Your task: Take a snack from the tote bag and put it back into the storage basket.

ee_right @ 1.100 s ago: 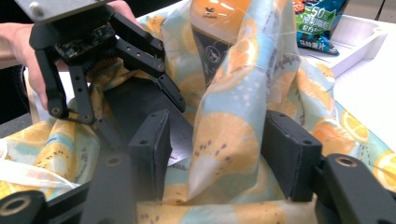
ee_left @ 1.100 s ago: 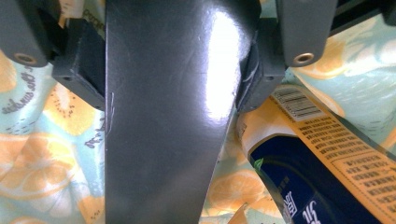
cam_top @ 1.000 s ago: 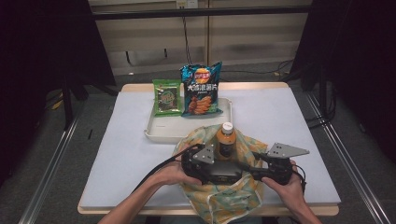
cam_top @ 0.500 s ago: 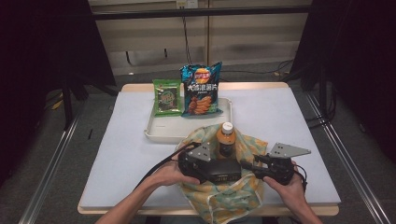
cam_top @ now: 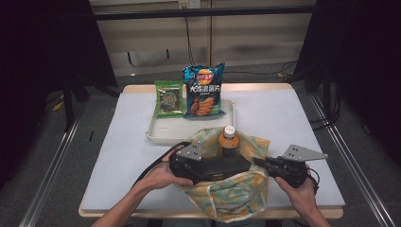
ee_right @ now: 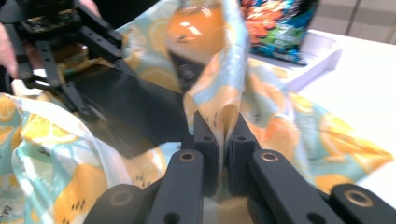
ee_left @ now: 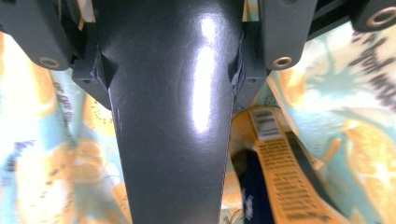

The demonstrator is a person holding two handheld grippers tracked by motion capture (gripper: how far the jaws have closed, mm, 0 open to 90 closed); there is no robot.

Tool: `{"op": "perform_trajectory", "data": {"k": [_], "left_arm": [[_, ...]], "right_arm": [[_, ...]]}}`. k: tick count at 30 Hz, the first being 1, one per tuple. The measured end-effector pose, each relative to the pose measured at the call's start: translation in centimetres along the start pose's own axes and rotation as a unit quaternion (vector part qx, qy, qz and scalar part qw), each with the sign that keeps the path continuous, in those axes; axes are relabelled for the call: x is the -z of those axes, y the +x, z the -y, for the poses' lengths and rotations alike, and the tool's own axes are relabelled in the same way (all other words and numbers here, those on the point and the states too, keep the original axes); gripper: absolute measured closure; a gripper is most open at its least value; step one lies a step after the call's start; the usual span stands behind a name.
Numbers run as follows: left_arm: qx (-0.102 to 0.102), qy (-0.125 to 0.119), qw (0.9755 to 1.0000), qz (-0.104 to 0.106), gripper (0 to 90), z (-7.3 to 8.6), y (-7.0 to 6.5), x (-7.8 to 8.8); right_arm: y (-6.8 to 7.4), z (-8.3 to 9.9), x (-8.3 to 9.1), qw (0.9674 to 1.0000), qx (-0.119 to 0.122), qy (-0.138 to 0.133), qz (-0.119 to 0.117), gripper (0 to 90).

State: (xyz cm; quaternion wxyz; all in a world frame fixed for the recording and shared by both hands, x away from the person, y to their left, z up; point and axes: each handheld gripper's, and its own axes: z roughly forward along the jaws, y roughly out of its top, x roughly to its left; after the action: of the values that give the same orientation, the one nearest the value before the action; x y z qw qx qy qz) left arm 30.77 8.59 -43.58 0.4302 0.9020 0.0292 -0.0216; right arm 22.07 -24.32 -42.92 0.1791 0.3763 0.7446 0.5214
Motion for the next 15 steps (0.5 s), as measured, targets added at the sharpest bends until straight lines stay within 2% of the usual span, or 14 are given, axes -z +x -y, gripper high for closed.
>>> {"op": "perform_trajectory", "data": {"k": [1,2,3,8,9,12,13,14,15], "left_arm": [[0.006,-0.015,0.9999,0.003,43.5,-0.1,0.1,0.5],[0.006,-0.015,0.9999,0.003,43.5,-0.1,0.1,0.5],[0.01,-0.033,0.9993,0.011,43.5,-0.2,0.1,0.9],[0.01,-0.054,0.9984,0.011,43.3,-0.6,0.1,1.3],[0.018,-0.067,0.9975,0.013,43.3,-0.8,0.1,1.4],[0.017,-0.075,0.997,0.013,43.3,-1.0,0.2,1.6],[0.027,-0.09,0.9954,0.016,43.3,-1.3,0.1,1.8],[0.027,-0.09,0.9954,0.016,43.3,-1.3,0.1,1.8],[0.032,-0.11,0.9931,0.024,43.3,-1.5,0.1,1.9]], "right_arm": [[-0.3,0.1,0.4,0.9999,-0.005,-0.003,0.011,86.2],[-0.3,0.1,0.4,0.9999,-0.005,-0.003,0.011,86.2],[-0.5,0.1,0.4,0.9998,-0.007,-0.003,0.017,86.1],[-0.6,0.4,0.0,0.9999,-0.008,0.008,0.01,84.9],[-0.5,0.4,-0.1,0.9999,-0.006,0.009,0.009,84.7],[-0.4,0.4,-0.2,0.9999,-0.003,0.011,0.008,84.2],[-0.5,0.4,-0.2,0.9998,-0.005,0.014,0.011,83.4],[-0.5,0.4,-0.2,0.9998,-0.005,0.014,0.011,83.4],[-0.6,0.5,-0.4,0.9998,-0.005,0.018,0.01,82.8]]}}
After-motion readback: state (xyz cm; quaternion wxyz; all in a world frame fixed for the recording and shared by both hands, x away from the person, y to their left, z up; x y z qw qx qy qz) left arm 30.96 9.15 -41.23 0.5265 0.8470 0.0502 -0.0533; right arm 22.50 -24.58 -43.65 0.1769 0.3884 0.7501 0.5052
